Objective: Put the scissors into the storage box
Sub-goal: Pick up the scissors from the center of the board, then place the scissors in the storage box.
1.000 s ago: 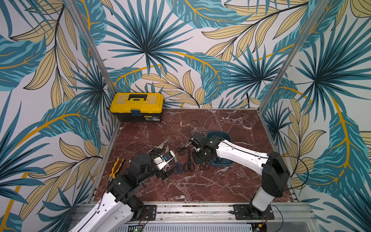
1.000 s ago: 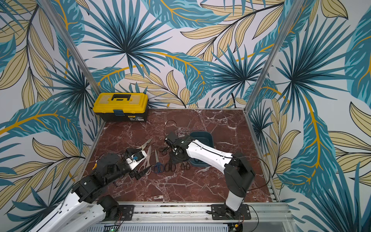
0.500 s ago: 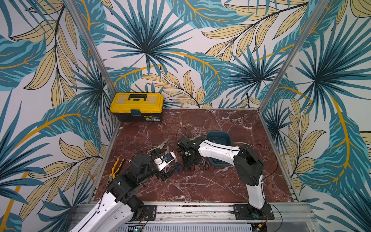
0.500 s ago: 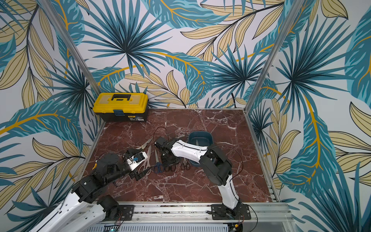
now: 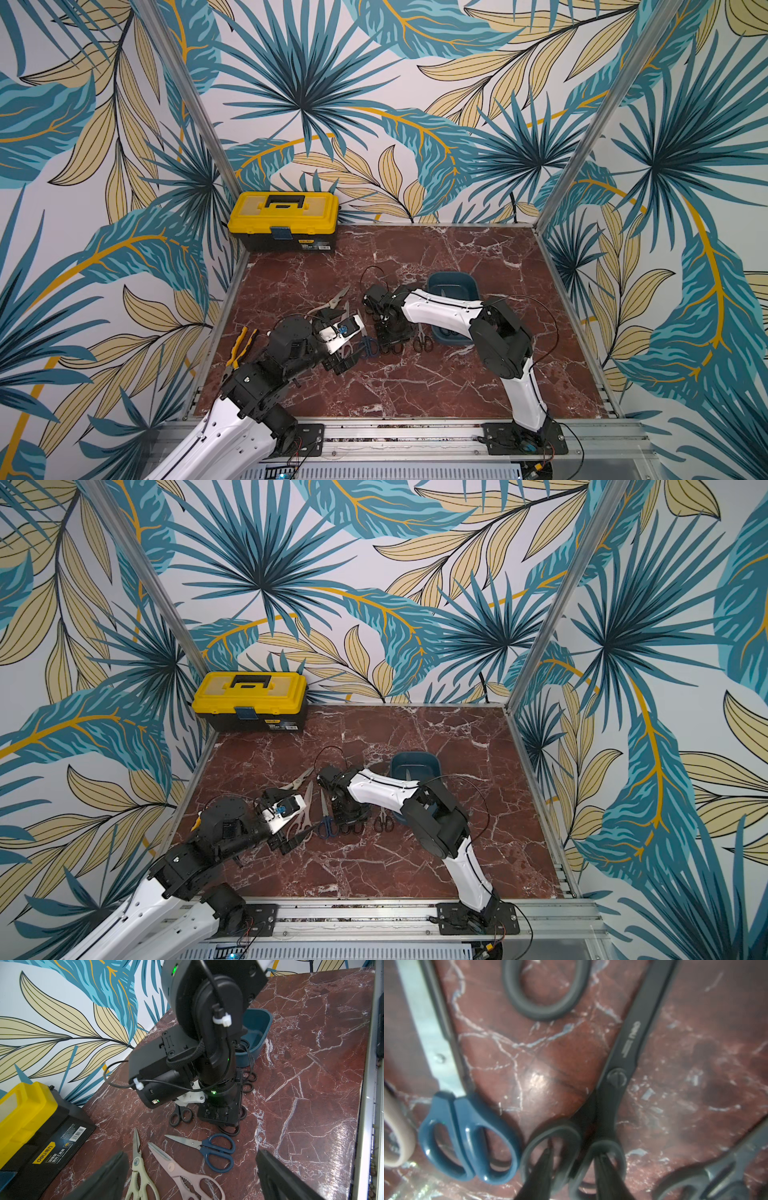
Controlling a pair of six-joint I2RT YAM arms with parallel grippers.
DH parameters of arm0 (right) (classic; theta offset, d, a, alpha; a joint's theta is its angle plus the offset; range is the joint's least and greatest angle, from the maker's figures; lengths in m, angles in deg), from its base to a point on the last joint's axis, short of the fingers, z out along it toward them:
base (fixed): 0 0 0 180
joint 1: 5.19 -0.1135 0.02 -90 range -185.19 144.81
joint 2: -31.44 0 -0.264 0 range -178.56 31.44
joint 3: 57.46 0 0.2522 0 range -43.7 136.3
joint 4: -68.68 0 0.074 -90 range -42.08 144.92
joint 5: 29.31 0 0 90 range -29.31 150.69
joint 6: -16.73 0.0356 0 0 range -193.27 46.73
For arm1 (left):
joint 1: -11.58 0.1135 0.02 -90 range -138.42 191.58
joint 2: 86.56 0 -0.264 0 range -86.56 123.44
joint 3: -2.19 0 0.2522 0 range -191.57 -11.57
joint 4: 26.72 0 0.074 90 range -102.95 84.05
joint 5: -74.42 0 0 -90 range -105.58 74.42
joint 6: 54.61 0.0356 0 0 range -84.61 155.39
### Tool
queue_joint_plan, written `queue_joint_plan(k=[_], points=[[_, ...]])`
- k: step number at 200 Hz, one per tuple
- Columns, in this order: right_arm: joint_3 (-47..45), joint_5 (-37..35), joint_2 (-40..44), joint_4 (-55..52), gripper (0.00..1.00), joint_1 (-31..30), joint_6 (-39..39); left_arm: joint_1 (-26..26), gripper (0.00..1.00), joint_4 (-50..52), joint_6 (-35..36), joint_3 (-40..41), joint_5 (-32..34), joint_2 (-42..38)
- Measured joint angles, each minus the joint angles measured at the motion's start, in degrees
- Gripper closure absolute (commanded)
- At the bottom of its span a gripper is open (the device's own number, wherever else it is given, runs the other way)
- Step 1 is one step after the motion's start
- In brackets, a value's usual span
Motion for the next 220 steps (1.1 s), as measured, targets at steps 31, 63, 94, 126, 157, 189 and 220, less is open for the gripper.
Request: queue_joint_plan(k=[31, 63, 94, 126, 157, 189, 220], points=[[0.1, -1.5, 0.0, -0.1, 0.82, 0.0, -0.3, 0.0, 0.00, 0.0, 0.0, 0.0, 0.0, -0.4], [0.1, -2.7, 0.1, -0.1, 0.89, 0.0, -2.6, 0.2, 0.00, 0.0, 0.0, 0.0, 0.1, -0.5], [0.5, -3.5, 0.7, -0.2, 0.93, 0.1, -4.2, 0.7, 0.00, 0.0, -0.1, 0.0, 0.2, -0.5], [1.4, -4.7, 4.7, -0.1, 0.94, 0.2, -5.7, 0.9, 0.00, 0.0, -0.2, 0.0, 0.2, -0.8], [1.9, -4.9, 11.8, 0.3, 0.94, 1.7, -6.8, 1.0, 0.00, 0.0, -0.2, 0.0, 0.1, -0.9], [-0.4, -5.3, 18.9, 0.9, 0.94, 9.0, -7.7, 1.2, 0.00, -0.1, -0.2, 0.0, 0.0, -1.0], [-5.6, -7.6, 23.6, 0.7, 0.94, 17.4, -8.9, 1.6, 0.00, -0.1, -0.2, 0.0, 0.0, -1.1]])
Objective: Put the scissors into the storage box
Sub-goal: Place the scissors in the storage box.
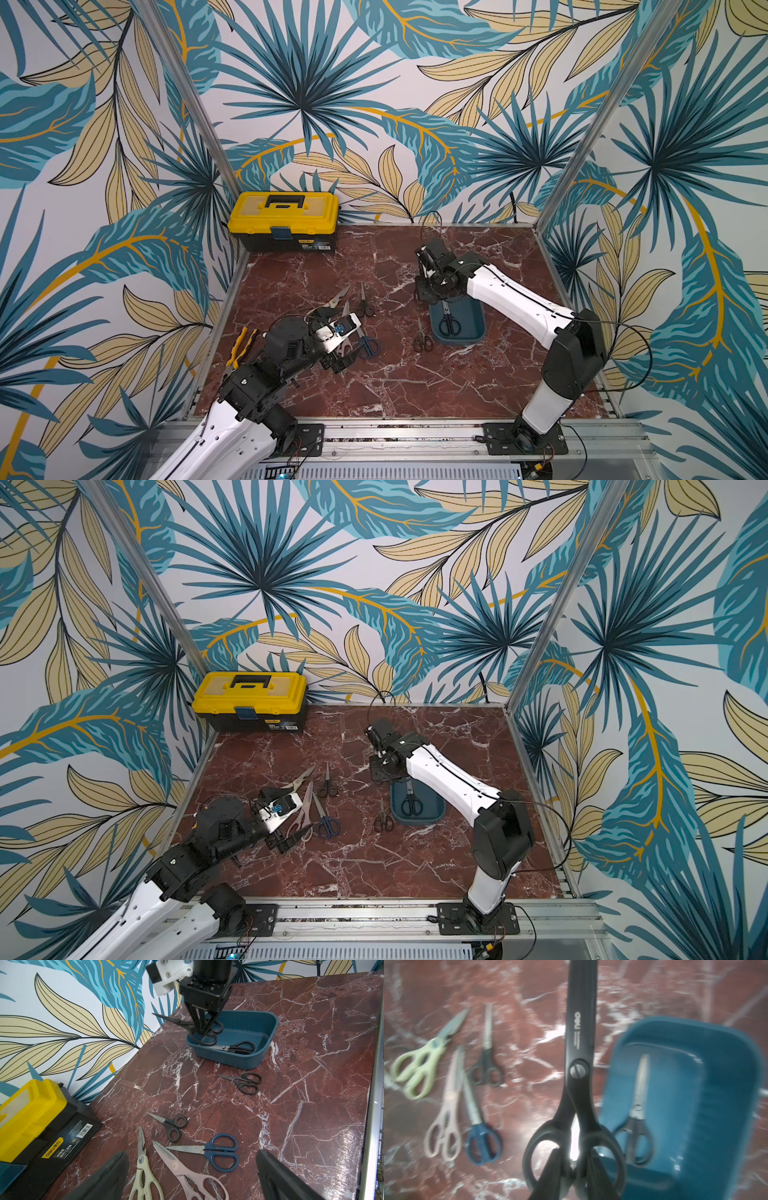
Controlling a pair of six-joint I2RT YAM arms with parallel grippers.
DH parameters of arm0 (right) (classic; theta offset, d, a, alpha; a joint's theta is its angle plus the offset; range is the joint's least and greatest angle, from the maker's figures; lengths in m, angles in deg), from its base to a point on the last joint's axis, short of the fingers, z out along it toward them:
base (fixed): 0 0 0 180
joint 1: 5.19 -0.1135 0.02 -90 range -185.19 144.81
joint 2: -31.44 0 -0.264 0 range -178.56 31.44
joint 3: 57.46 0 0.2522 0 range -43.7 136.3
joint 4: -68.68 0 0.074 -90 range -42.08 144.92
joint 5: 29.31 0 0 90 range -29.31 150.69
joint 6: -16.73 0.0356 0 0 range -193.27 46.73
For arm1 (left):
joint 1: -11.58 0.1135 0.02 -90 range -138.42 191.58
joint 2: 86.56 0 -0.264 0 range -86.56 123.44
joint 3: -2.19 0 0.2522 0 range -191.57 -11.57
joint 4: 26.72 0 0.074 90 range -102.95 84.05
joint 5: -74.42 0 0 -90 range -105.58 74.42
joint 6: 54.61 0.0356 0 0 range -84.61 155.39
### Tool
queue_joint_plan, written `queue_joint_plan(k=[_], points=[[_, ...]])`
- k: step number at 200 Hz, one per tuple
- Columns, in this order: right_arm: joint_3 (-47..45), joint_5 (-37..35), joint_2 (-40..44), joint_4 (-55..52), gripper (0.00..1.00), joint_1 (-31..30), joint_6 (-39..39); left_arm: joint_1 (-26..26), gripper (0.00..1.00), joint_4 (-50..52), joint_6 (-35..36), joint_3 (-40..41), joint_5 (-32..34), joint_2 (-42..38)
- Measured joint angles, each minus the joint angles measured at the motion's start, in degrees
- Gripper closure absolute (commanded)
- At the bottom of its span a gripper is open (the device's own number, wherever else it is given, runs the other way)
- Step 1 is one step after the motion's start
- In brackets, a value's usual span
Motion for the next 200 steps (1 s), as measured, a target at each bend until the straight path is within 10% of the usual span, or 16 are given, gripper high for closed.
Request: queue_joint_plan(k=[109, 200], points=[[-9.4, -0.6, -4.3, -0.5, 0.91, 8.5, -1.6, 1.6, 0.00, 0.0, 0.0, 0.0, -0.4, 1.1], [-10.2, -1.9, -7.5, 1.0, 0.58, 9.2, -2.0, 1.7, 0.00, 0.0, 0.0, 0.0, -0.3, 1.2]])
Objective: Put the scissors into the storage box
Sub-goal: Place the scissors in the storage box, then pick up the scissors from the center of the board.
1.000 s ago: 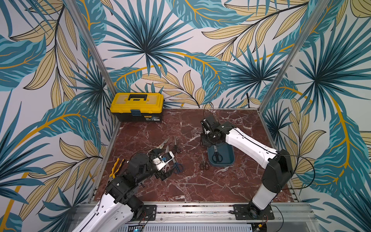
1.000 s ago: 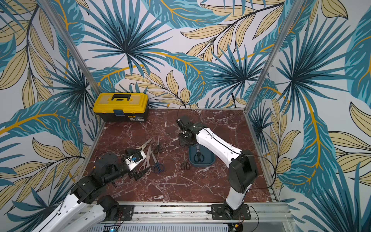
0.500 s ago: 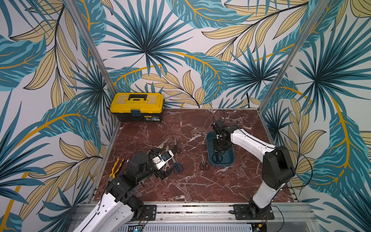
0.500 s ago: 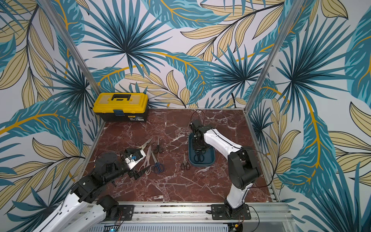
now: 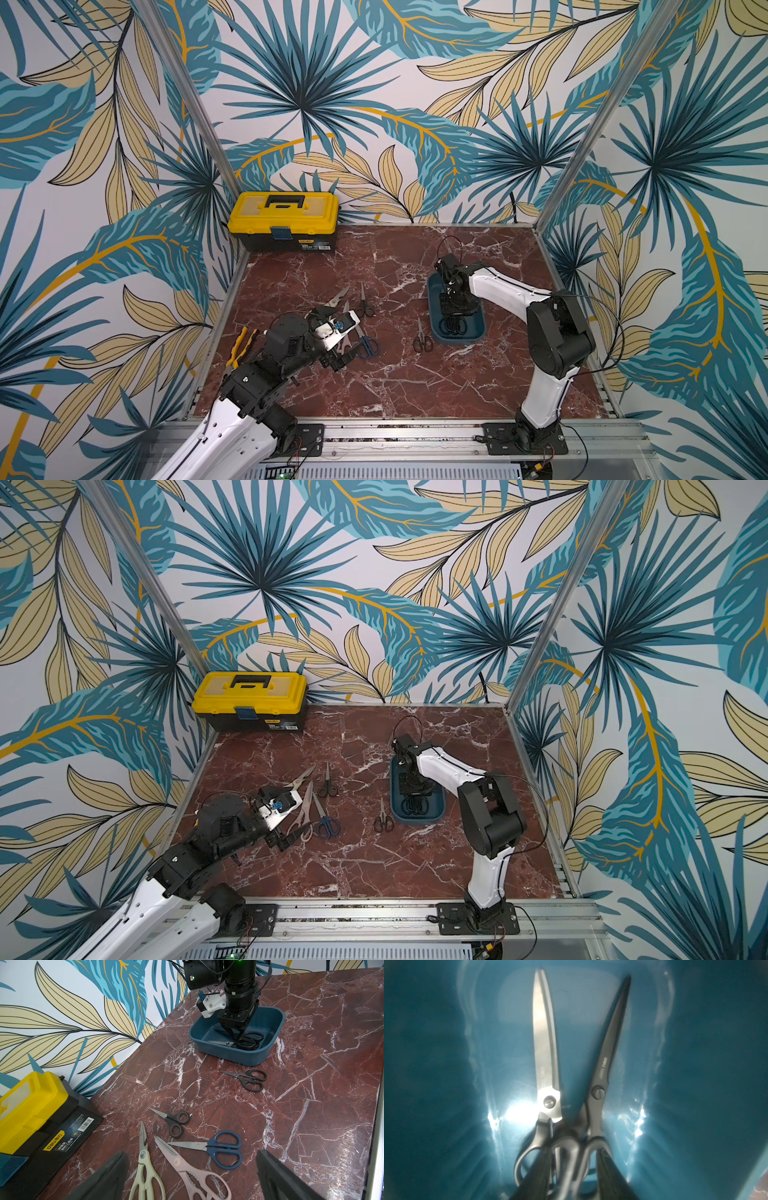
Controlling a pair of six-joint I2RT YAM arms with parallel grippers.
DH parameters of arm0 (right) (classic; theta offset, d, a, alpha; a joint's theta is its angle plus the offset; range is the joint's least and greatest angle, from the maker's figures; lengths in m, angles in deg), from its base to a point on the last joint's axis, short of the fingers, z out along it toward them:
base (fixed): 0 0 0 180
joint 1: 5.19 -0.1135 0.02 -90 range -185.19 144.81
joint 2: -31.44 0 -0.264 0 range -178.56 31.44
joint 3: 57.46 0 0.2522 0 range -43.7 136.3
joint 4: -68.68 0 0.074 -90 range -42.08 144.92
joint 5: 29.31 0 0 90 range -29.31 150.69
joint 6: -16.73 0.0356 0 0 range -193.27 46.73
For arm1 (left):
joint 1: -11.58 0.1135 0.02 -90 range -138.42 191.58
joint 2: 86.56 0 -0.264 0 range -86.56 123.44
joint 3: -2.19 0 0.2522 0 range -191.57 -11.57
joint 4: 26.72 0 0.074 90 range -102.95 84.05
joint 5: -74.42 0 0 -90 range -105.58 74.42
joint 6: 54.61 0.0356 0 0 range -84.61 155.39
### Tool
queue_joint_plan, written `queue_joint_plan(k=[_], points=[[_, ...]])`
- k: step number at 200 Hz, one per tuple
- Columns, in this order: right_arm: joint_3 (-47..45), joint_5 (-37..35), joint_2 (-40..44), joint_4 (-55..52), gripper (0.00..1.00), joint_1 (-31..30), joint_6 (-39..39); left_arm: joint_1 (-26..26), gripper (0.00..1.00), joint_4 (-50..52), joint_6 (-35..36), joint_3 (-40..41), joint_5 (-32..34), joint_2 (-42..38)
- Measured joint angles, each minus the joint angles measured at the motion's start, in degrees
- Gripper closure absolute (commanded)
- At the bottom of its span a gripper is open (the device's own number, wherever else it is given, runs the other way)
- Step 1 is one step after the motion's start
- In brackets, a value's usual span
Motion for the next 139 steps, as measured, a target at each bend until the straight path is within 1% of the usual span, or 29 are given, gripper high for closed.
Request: queue_joint_plan(k=[19, 32, 52, 67, 77, 91, 106, 139], points=[[-0.2, -0.3, 3.1, 0.0, 0.60, -0.7, 0.0, 0.0, 0.00, 0.0, 0.0, 0.0, 0.0, 0.0], [-0.2, -0.5, 6.9, 0.0, 0.60, -2.6, 0.1, 0.0, 0.00, 0.0, 0.0, 0.0, 0.0, 0.0], [0.0, -0.2, 13.1, 0.4, 0.60, -9.4, 1.3, 0.2, 0.00, 0.0, 0.1, 0.0, 0.2, -0.1], [0.2, 0.7, 15.2, 1.0, 0.60, -15.3, 3.0, 0.5, 0.00, 0.0, 0.2, 0.0, 0.4, -0.4], [0.0, 1.6, 15.0, 1.5, 0.60, -18.7, 4.6, 0.7, 0.00, 0.0, 0.2, 0.0, 0.6, -0.6], [-0.7, 2.7, 13.3, 1.9, 0.60, -21.4, 6.8, 1.0, 0.00, 0.0, 0.2, 0.0, 0.9, -0.7], [-2.0, 3.0, 10.3, 2.5, 0.60, -22.5, 8.9, 1.1, 0.00, 0.0, 0.2, 0.0, 1.0, -0.9], [-4.6, 2.8, 3.8, 2.9, 0.60, -22.8, 11.6, 1.1, 0.00, 0.0, 0.2, 0.0, 0.6, -0.9]])
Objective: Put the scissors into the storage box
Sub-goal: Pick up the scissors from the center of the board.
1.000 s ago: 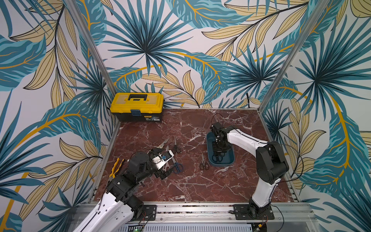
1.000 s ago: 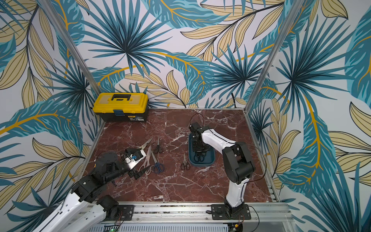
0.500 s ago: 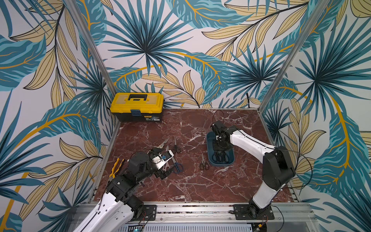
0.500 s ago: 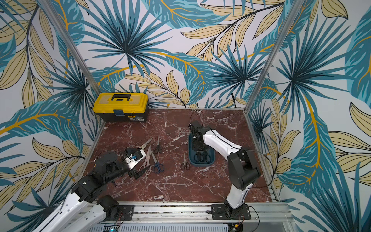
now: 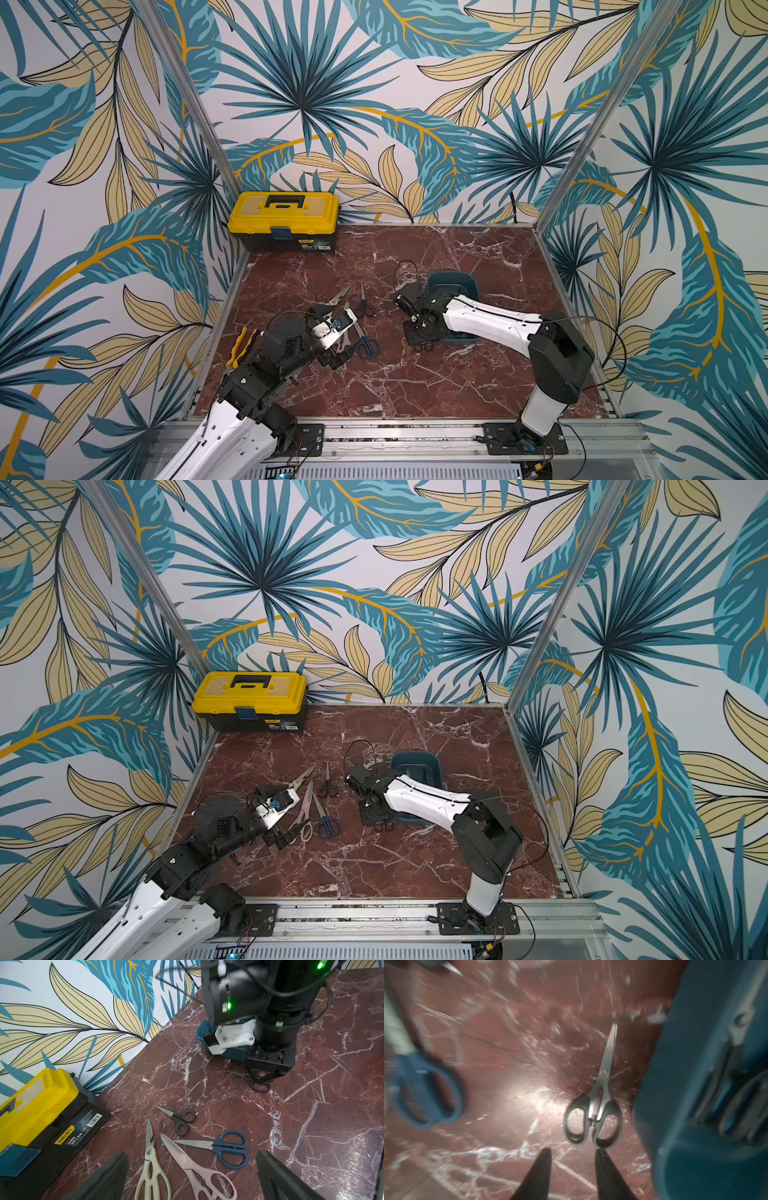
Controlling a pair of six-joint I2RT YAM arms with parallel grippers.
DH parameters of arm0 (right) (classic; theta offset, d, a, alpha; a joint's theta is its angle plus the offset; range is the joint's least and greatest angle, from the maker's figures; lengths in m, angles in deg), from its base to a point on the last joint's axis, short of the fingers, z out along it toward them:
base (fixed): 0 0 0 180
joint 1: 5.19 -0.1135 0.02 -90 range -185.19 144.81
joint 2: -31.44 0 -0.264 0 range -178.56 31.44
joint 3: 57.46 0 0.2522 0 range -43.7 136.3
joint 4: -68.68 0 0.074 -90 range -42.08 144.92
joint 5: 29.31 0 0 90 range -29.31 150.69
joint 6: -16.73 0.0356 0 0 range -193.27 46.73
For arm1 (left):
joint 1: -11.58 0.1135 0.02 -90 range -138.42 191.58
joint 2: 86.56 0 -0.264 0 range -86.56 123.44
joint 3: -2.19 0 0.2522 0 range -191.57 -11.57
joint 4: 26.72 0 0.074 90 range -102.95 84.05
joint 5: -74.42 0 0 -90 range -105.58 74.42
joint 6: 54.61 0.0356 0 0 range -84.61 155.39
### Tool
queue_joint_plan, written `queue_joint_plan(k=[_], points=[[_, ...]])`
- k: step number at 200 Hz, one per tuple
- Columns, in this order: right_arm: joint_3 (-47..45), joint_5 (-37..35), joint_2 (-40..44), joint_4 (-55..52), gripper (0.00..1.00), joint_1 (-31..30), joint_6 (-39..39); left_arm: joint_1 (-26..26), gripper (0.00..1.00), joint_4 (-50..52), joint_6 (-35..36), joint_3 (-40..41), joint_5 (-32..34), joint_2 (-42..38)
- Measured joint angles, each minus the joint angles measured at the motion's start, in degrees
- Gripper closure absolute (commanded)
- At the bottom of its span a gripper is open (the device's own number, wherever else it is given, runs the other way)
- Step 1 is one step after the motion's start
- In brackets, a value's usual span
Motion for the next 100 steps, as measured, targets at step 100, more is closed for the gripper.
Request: queue_joint_plan(k=[100], points=[[0.8, 0.9, -6.5, 1.4, 0.62, 3.0, 2.4, 0.1, 0.00, 0.0, -0.2, 0.0, -1.5, -0.1]])
